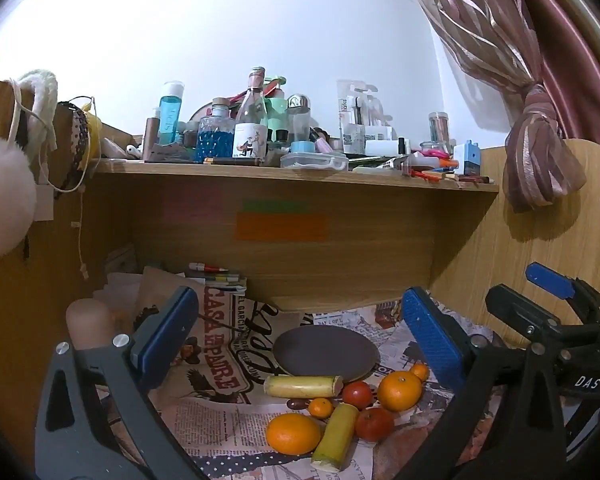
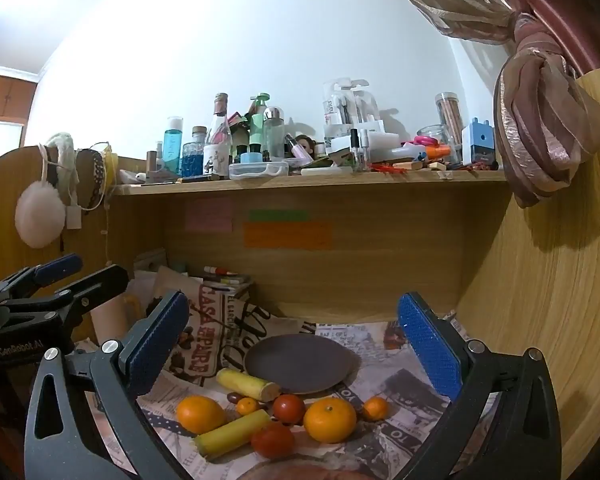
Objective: Organize fruits
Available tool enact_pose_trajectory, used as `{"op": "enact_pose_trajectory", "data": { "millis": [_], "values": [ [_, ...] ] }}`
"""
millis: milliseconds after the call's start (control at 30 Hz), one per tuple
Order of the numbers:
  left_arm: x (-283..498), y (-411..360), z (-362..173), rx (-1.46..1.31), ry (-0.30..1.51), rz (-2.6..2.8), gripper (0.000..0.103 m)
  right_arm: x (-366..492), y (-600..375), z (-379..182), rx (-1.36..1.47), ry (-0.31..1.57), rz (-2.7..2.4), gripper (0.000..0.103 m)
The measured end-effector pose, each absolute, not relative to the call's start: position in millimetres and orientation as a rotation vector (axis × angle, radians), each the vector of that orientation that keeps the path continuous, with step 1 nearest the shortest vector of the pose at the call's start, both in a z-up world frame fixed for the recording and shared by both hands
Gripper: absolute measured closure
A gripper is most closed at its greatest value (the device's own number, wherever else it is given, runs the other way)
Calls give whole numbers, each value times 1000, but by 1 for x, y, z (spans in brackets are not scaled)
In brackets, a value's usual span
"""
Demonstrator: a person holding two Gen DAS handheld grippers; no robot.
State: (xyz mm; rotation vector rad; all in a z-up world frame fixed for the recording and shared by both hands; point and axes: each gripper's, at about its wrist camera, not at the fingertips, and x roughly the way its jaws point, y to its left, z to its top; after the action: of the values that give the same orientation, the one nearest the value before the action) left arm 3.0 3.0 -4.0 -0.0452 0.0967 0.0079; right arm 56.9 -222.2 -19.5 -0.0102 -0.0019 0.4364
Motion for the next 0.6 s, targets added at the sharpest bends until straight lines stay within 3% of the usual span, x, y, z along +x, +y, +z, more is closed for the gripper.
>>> {"op": "enact_pose_trajectory", "data": {
  "millis": [600],
  "values": [
    [3, 5, -4, -48, 100, 3, 0, 62, -224, -17, 0, -3, 437, 0]
  ]
}}
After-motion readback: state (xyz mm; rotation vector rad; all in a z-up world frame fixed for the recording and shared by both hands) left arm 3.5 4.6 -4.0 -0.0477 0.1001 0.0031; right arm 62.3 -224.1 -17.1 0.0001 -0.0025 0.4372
